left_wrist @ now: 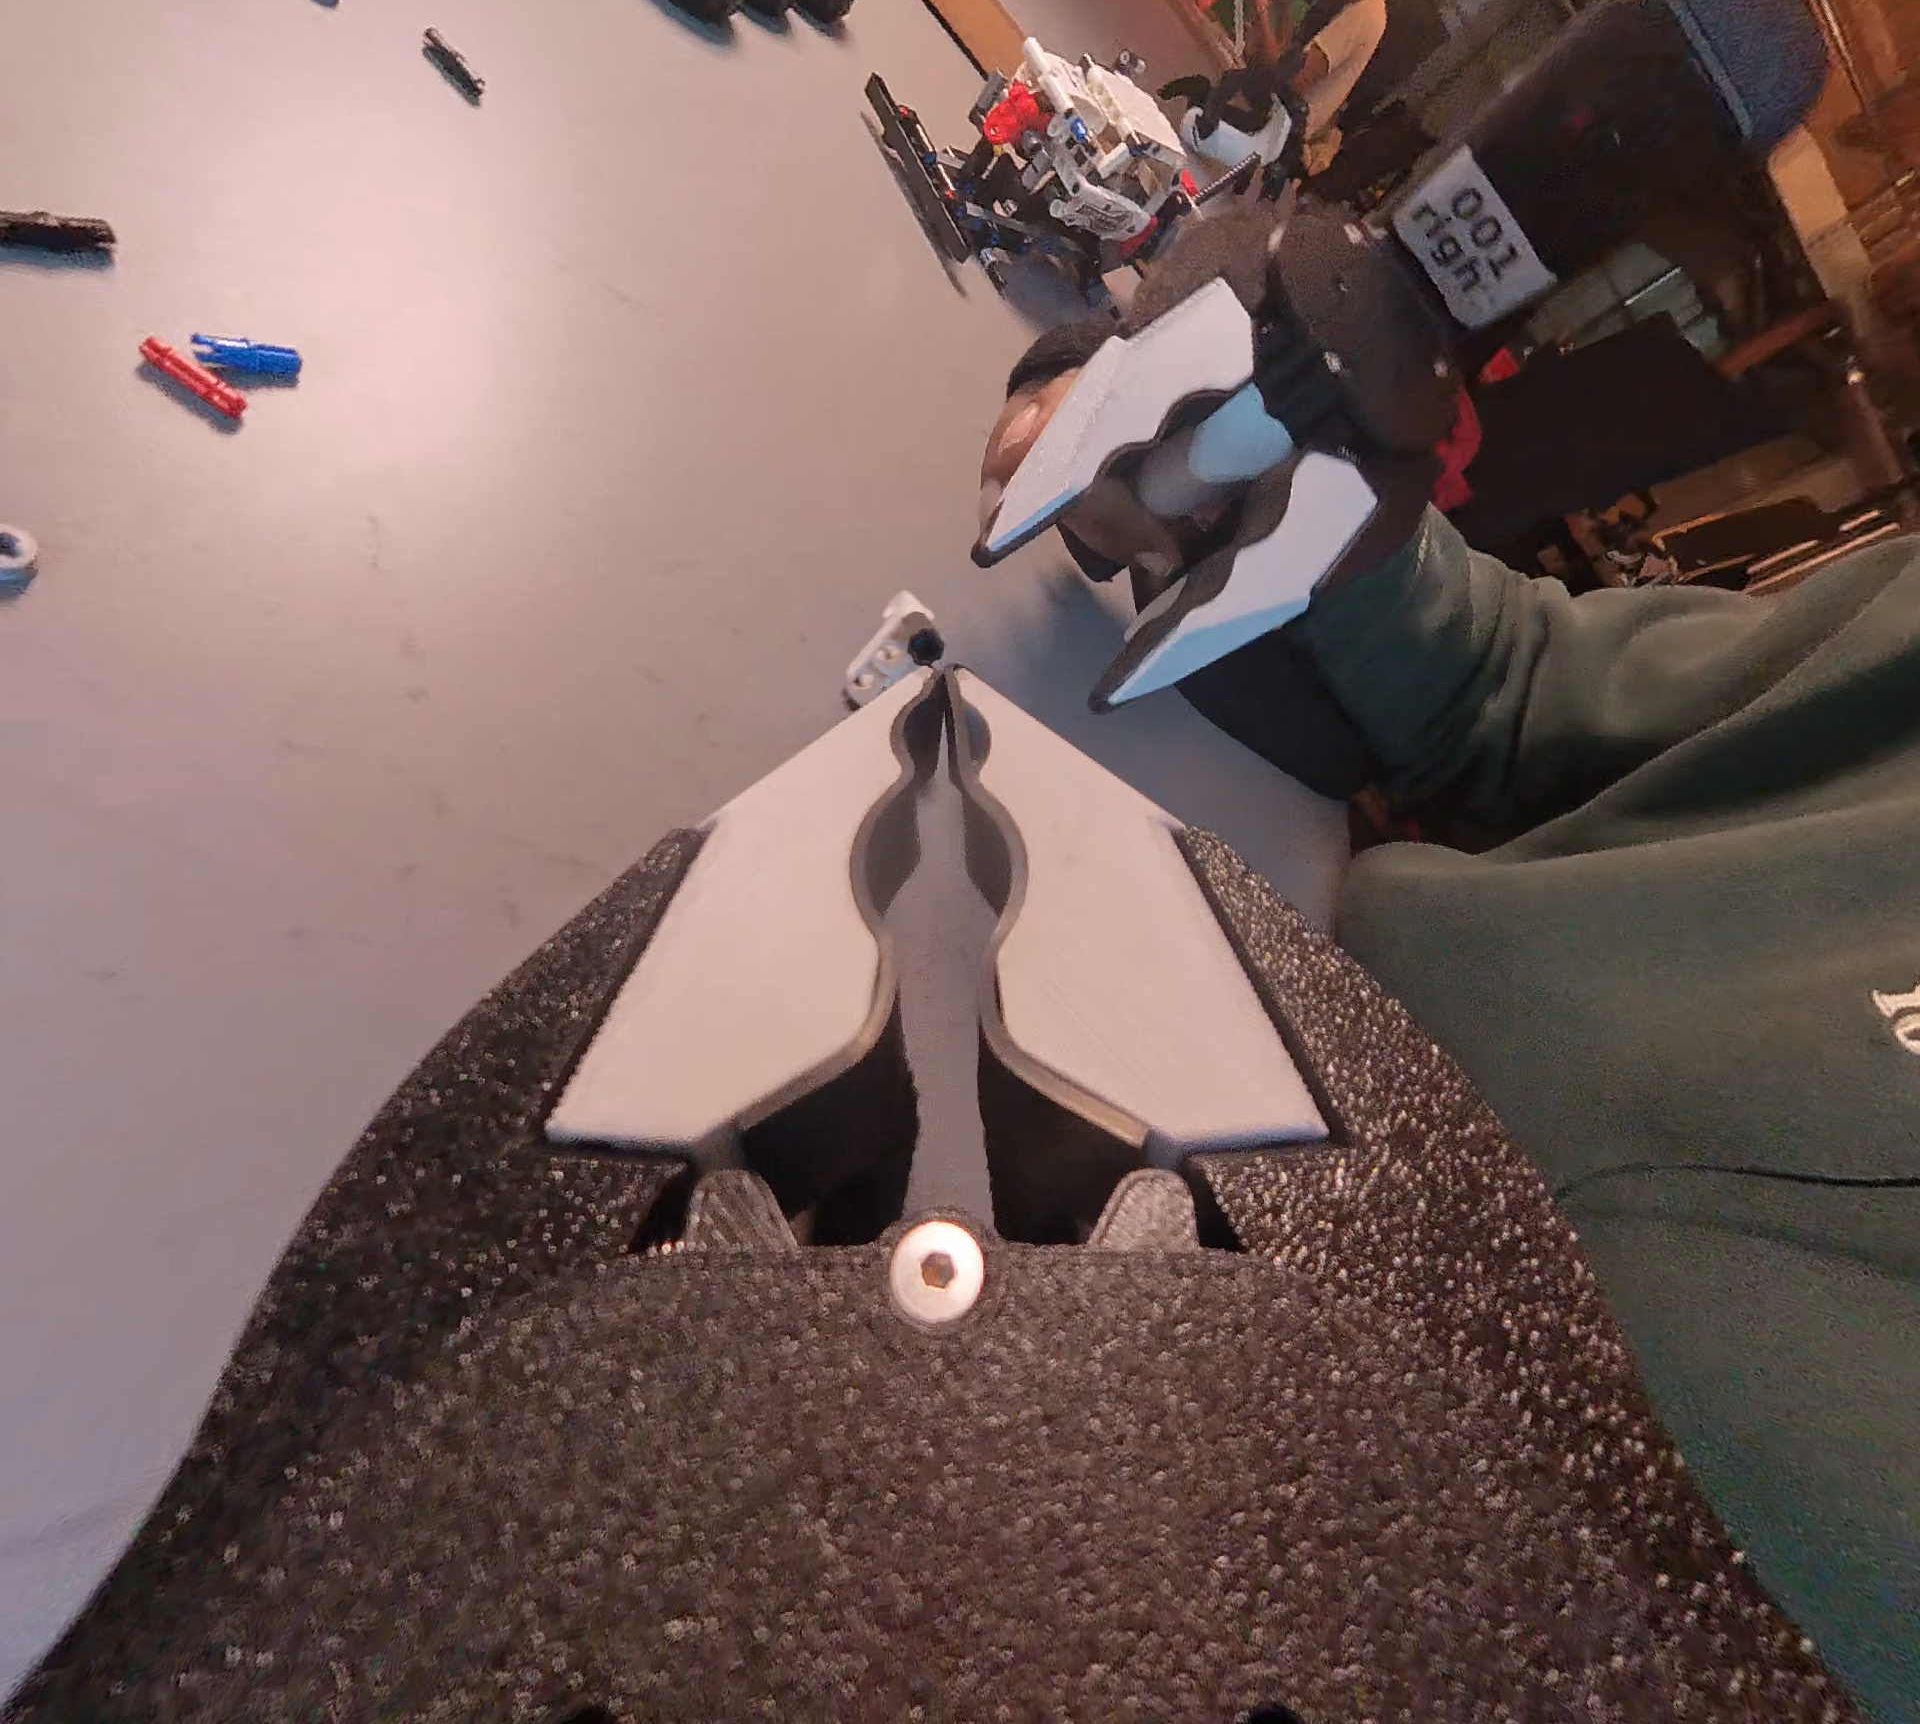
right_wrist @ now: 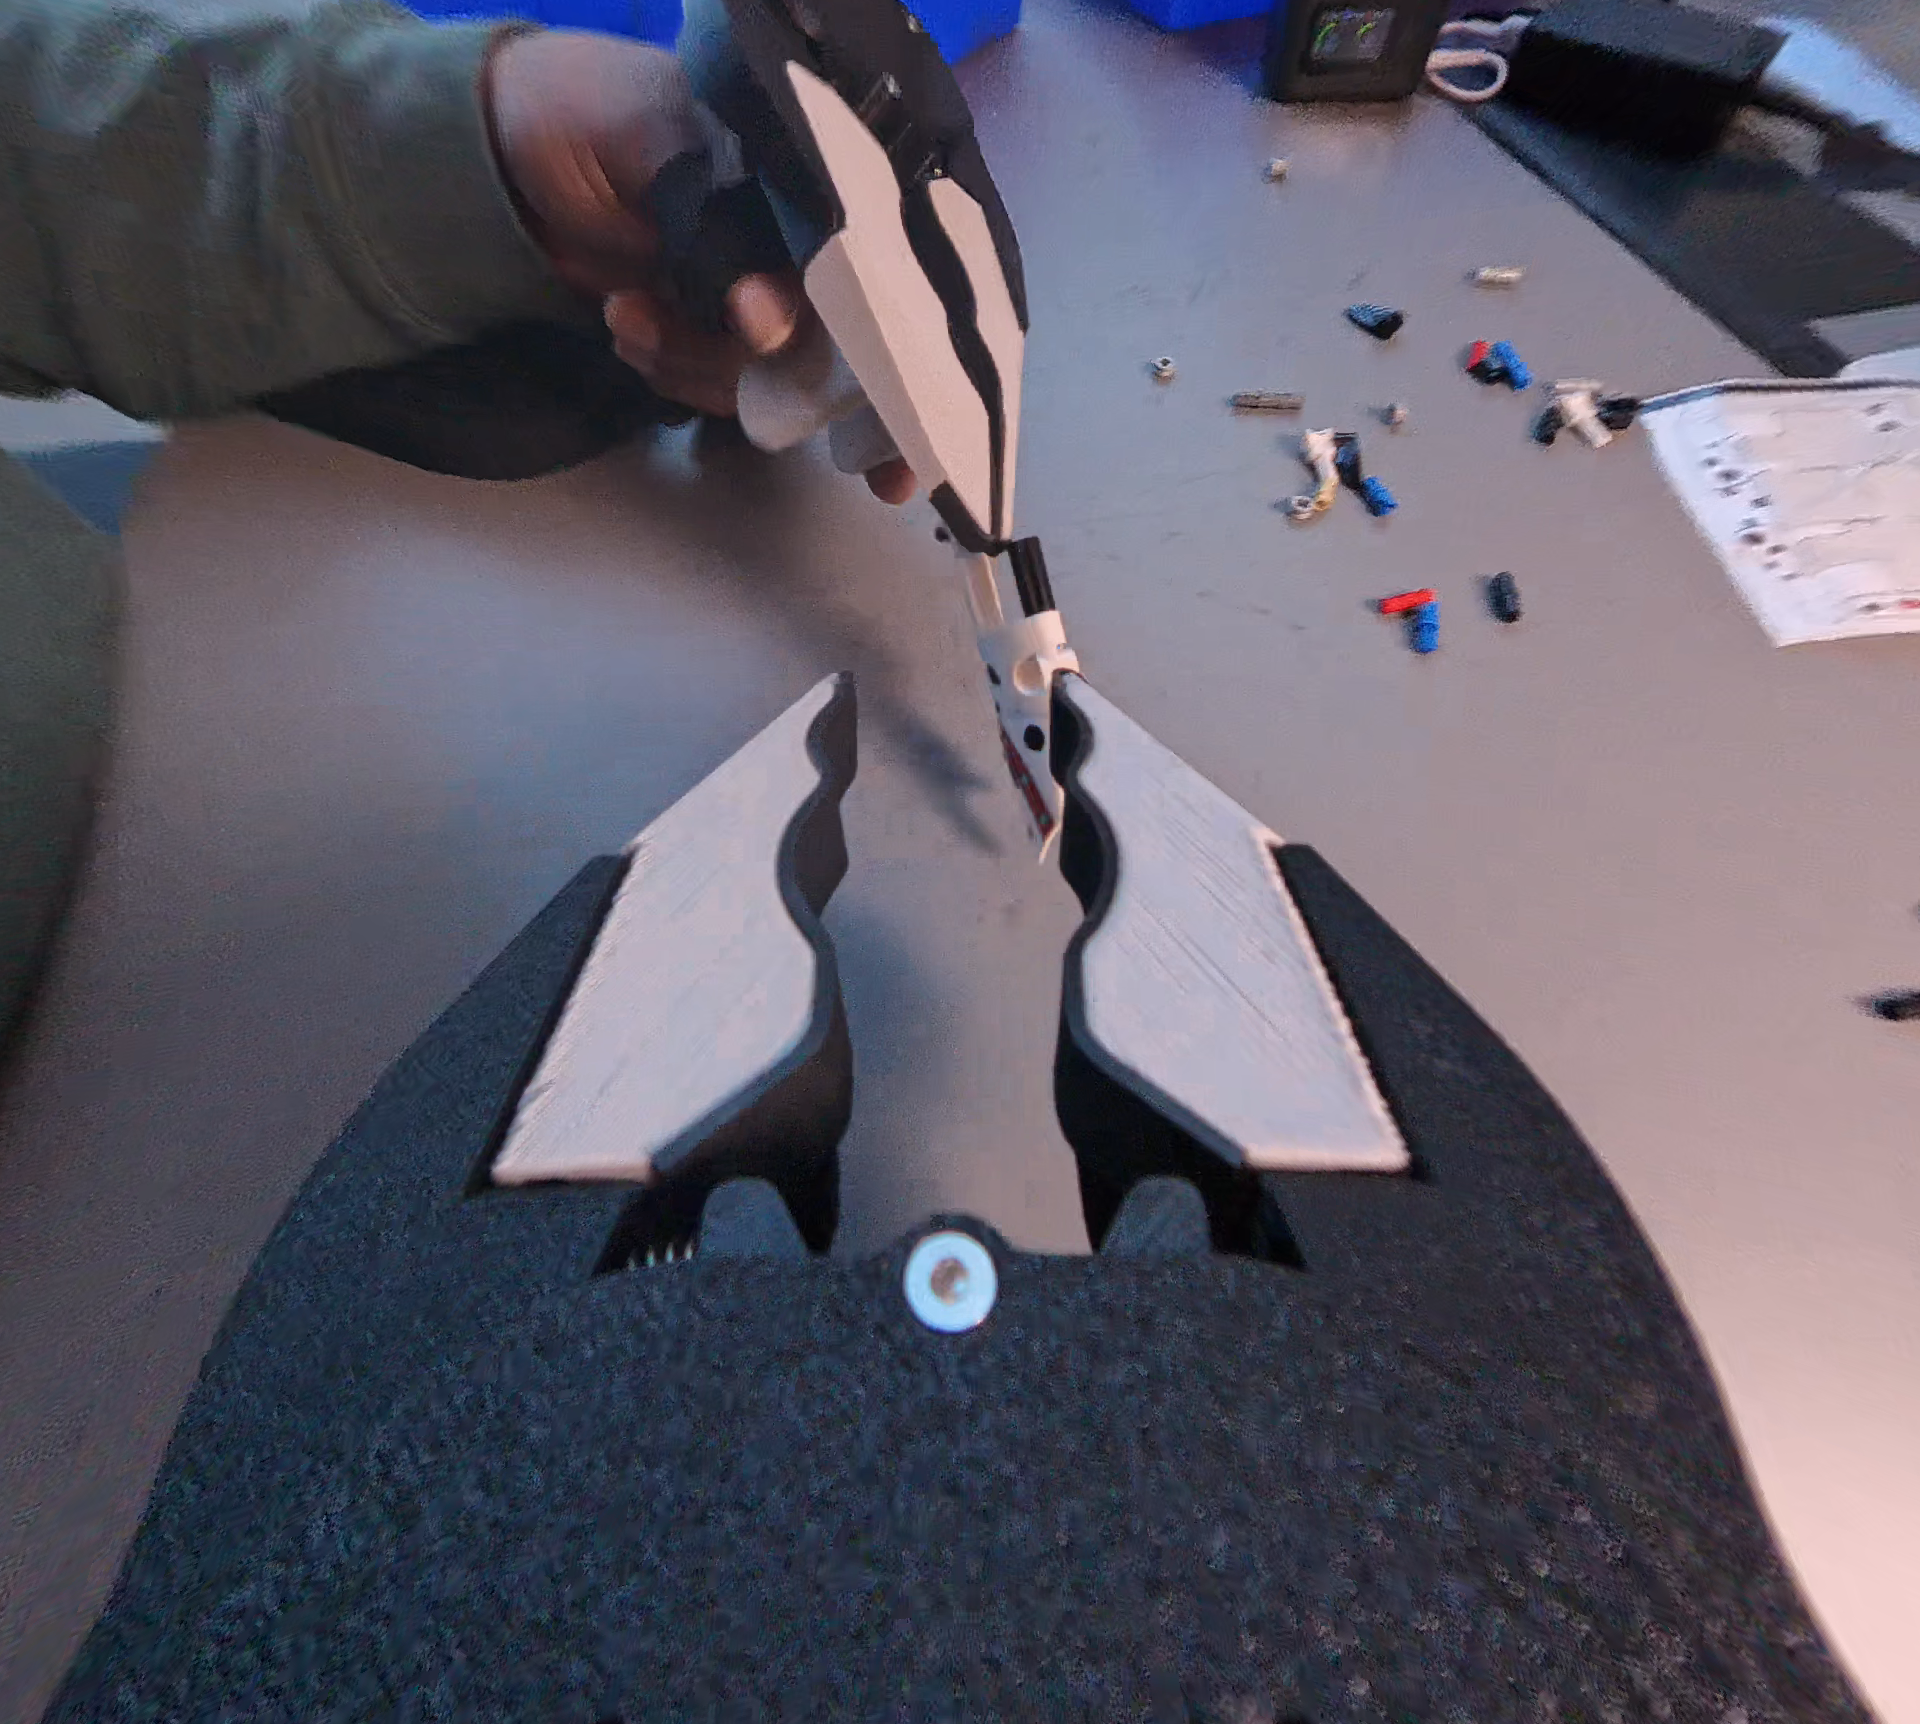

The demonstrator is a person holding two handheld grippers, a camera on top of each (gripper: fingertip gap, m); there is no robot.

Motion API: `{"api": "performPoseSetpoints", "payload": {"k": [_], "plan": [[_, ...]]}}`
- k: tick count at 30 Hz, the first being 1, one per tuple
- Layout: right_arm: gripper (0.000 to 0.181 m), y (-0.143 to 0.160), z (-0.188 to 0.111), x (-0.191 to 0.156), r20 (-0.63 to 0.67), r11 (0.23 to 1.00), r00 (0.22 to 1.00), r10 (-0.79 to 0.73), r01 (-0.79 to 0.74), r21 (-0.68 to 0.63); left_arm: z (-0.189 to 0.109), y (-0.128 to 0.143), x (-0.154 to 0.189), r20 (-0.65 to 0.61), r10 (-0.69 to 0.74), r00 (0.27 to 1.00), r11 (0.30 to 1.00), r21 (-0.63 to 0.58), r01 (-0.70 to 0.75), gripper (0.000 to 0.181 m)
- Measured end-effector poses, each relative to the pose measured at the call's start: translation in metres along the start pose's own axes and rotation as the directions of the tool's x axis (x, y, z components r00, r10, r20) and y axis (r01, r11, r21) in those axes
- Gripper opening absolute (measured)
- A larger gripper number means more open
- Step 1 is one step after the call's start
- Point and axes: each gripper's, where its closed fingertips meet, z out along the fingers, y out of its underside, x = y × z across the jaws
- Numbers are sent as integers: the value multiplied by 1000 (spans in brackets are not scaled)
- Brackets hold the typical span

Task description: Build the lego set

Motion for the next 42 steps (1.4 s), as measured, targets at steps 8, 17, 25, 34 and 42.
{"api": "performPoseSetpoints", "payload": {"k": [8, 17, 25, 34, 42], "plan": [[47, 33, 39, 20, -160, 911, 925, -346, 290, -292, 1, 0, -18, 90, -22, 996, 1000, -16, 24, 0], [38, 4, 37, 64, -12, 897, 942, -336, 316, -309, -30, 3, -54, 278, 199, 940, 978, -120, -171, 32], [50, 35, 52, 47, 159, 855, 943, -292, 332, -400, -7, 32, -53, 262, 467, 845, 861, -351, -368, 20], [24, 49, 33, 51, 114, 867, 978, -174, 207, -454, -31, -2, -54, 368, 441, 818, 897, -193, -397, 19], [24, 66, -4, 63, -64, 891, 992, -112, 71, -449, -79, -58, -52, 453, 248, 856, 911, 193, -366, 28]]}}
